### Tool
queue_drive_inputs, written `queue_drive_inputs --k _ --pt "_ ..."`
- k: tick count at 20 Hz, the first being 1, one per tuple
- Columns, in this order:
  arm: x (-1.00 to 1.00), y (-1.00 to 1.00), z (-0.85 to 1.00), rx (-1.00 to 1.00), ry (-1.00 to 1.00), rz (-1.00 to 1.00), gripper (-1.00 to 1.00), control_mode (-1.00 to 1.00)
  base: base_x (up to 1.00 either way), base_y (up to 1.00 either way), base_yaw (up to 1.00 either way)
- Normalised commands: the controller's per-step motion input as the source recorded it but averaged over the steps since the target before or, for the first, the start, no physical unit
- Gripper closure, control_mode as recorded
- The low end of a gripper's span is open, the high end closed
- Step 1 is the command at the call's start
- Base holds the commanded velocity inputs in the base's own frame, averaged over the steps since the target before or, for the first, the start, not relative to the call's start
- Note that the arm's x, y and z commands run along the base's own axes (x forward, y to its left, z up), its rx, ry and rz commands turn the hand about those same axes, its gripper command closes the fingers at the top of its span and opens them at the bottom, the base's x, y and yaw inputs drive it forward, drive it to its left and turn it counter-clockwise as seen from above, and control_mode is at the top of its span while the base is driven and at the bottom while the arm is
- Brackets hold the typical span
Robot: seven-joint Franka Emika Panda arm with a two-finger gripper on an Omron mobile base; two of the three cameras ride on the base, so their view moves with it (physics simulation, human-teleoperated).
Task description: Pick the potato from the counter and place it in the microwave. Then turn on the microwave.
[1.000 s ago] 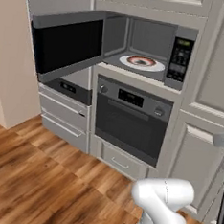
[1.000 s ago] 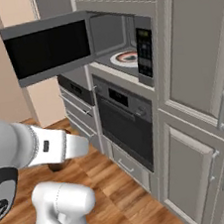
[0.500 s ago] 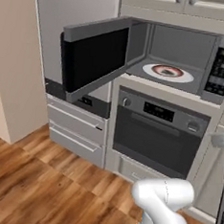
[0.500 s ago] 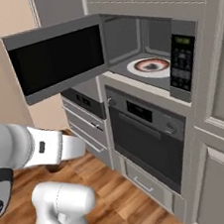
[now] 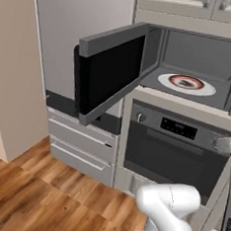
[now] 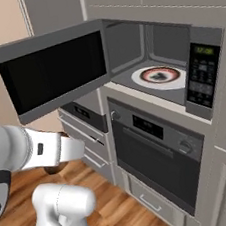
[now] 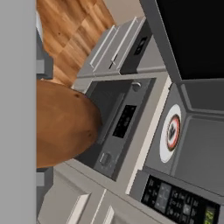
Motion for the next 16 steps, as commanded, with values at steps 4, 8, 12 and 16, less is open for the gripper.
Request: queue_drive_inputs --k 4,8,12,16 --pt "0.00 0.00 0.00 0.00 0.00 0.00 1.00 1.00 0.77 0.00 -0.10" --pt "0.00 0.00 0.00 0.00 0.00 0.00 1.00 1.00 0.68 0.00 -0.09" --pt "0.00 0.00 0.00 0.00 0.00 0.00 1.00 1.00 0.58 0.00 -0.08" --pt "0.00 0.00 0.00 0.00 0.00 0.00 1.00 1.00 0.52 0.00 -0.08"
